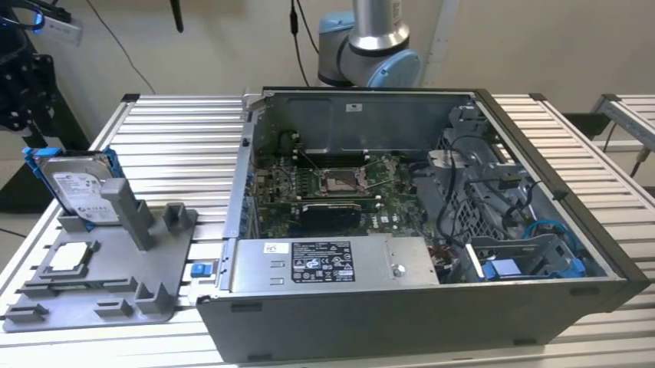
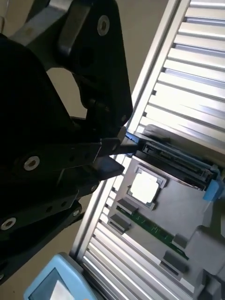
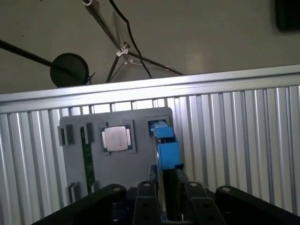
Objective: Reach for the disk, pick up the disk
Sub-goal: 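Pick up the disk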
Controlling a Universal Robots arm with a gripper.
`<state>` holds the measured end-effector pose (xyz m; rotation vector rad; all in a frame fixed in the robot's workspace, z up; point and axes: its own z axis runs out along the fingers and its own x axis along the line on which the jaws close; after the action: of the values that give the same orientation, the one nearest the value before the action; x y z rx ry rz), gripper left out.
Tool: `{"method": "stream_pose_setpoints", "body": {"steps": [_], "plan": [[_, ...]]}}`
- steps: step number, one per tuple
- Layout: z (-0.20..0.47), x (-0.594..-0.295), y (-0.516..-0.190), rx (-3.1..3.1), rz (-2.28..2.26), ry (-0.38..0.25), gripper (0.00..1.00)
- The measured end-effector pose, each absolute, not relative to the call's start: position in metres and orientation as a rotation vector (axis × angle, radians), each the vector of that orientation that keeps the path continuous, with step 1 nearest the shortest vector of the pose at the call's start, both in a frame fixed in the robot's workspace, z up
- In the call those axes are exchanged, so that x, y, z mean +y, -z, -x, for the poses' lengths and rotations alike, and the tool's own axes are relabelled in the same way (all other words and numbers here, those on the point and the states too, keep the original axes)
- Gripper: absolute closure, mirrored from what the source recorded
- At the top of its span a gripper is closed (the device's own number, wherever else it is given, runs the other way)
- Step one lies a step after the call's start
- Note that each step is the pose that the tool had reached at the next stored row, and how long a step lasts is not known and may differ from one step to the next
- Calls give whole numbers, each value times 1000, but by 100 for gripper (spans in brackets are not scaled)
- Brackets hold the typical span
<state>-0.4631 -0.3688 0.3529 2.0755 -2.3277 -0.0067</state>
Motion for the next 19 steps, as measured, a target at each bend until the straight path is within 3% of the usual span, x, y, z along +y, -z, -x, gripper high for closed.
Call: {"method": "stream_pose_setpoints", "body": {"steps": [19], "plan": [[469, -368, -322, -2253, -2160, 6, 0]]}}
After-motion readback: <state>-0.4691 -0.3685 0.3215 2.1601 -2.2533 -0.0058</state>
